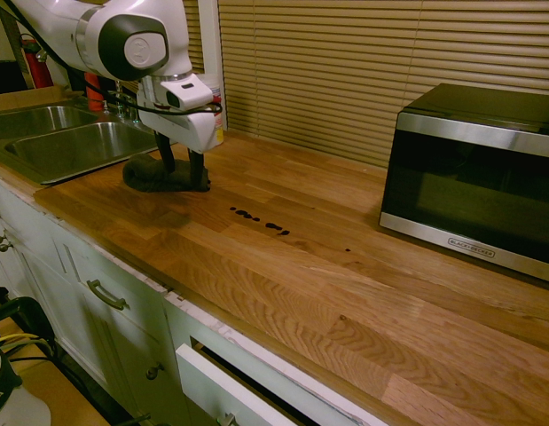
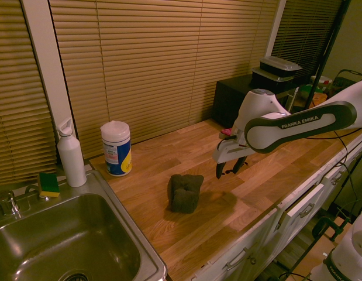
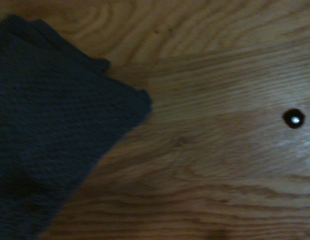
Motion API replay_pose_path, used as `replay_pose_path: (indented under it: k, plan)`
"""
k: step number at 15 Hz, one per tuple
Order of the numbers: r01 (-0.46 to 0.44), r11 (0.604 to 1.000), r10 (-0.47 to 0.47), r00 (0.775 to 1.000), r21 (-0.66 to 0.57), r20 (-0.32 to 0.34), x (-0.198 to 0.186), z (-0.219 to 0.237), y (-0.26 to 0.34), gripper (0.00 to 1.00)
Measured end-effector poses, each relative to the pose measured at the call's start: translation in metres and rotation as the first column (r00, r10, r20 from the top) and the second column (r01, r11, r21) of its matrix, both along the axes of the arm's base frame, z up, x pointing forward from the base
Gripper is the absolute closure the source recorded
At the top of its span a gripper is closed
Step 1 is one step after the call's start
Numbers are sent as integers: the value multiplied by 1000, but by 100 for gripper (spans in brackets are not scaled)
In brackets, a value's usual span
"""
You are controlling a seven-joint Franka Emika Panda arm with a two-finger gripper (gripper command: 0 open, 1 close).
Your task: Clear the spill
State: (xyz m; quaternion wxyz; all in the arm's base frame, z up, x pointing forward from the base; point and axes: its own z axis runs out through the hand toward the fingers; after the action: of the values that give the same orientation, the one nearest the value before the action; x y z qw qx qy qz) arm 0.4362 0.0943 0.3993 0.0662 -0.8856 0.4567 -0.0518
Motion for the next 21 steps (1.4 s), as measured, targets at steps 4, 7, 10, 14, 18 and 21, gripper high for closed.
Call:
replay_pose_path:
  k: [4,7,10,14,18,21]
  plan:
    - [51,998,-50,998,-26,42,16,-3,76,0]
    - [93,995,-91,994,-31,66,37,-12,117,0]
    - [127,991,-125,990,-37,61,51,-25,139,0]
    - [127,991,-126,992,-50,22,57,-46,144,100]
    - [113,990,-113,994,-79,6,60,-54,146,100]
    - [117,989,-118,993,-92,-14,65,-57,146,100]
